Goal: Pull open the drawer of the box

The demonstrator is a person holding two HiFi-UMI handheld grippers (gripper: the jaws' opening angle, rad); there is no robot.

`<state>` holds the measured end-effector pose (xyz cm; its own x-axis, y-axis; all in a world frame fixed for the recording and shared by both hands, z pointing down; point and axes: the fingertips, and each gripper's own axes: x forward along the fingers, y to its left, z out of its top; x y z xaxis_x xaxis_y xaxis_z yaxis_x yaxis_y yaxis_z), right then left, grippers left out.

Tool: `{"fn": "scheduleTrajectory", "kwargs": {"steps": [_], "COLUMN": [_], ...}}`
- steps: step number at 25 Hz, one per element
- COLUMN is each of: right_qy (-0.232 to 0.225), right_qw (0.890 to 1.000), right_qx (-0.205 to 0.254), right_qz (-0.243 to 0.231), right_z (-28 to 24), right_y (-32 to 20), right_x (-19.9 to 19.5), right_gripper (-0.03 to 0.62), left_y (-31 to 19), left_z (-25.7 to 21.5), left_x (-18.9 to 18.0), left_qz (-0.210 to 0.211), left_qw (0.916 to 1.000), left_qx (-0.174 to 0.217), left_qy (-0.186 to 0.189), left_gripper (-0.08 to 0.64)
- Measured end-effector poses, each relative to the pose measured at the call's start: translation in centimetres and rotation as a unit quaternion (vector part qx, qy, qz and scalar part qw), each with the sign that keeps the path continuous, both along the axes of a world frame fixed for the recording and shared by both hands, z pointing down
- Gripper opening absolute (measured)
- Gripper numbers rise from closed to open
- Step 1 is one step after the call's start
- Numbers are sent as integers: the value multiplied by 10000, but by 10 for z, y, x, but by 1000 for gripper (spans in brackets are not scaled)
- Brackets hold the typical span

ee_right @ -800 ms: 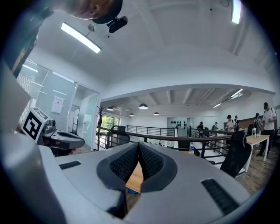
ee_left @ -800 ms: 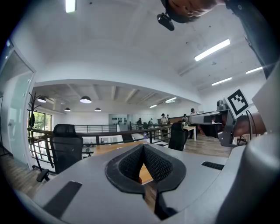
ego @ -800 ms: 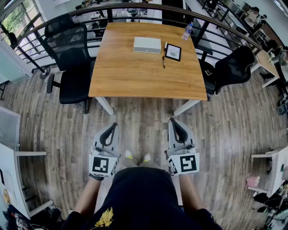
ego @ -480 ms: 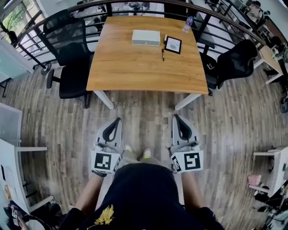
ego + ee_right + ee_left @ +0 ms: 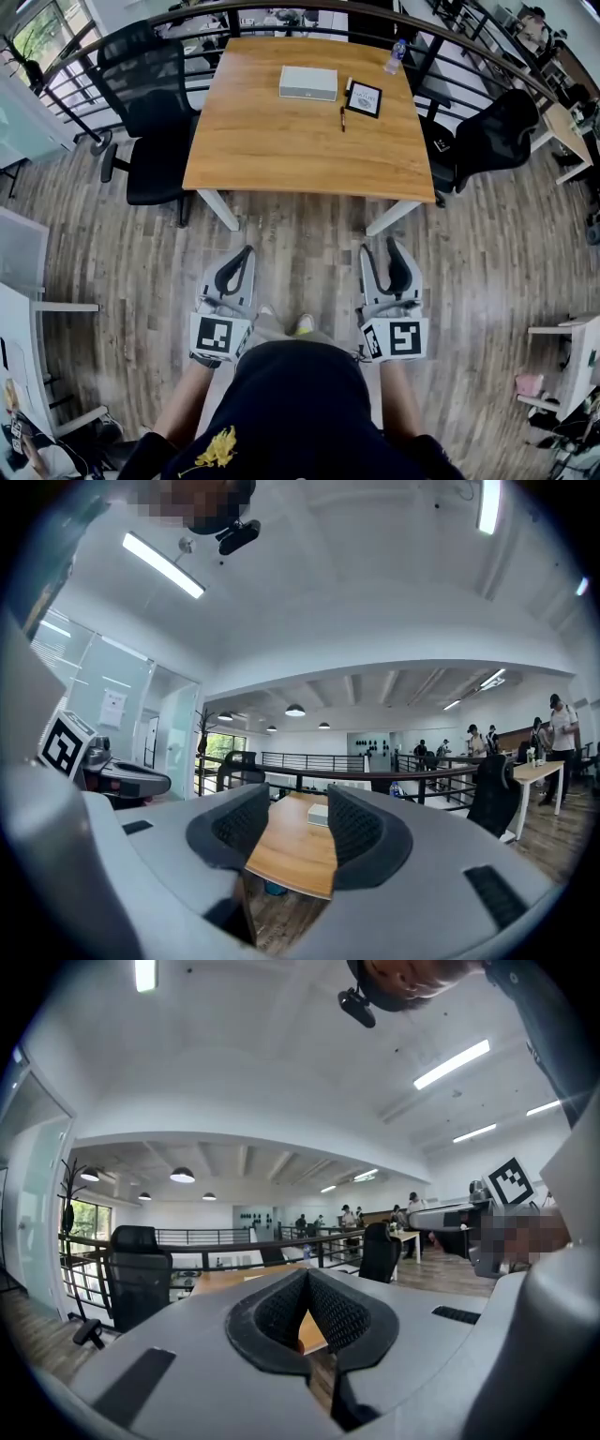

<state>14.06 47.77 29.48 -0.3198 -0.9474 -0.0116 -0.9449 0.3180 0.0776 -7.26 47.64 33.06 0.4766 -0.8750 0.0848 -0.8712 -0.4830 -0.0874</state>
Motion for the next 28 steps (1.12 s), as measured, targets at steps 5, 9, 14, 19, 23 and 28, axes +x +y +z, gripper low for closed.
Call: {"fn": "scheduleTrajectory", "kwargs": {"steps": [5, 9, 14, 19, 23, 28], "right_qy": [28, 33, 28, 60, -40, -52], "right_qw": [10000, 10000, 9998, 9997, 9997, 9995], "right_qx": [-77, -69, -42, -56, -153, -273], "right_qz": [12, -50, -167, -224, -169, -113], "right_z": [2, 6, 9, 12, 13, 24], "right_y": [-3, -5, -11, -10, -17, -36], "right_x": [3, 5, 11, 20, 36, 44], "right_gripper": [262, 262, 258, 255, 253, 252], "left_y": [0, 0, 1, -3, -10, -32], "left_z": [4, 4, 6, 2, -5, 1], "left_x": [-8, -8, 8, 19, 30, 32], "left_qz": [-101, -178, -17, -173, -190, -213], "left_qw": [9999, 9997, 9997, 9997, 9997, 9996], "left_qx": [-84, -145, -260, -176, -146, -141], "left_qy": [-72, -74, -19, 3, -87, -109], "left_gripper": [9, 9, 9, 9, 9, 9]}}
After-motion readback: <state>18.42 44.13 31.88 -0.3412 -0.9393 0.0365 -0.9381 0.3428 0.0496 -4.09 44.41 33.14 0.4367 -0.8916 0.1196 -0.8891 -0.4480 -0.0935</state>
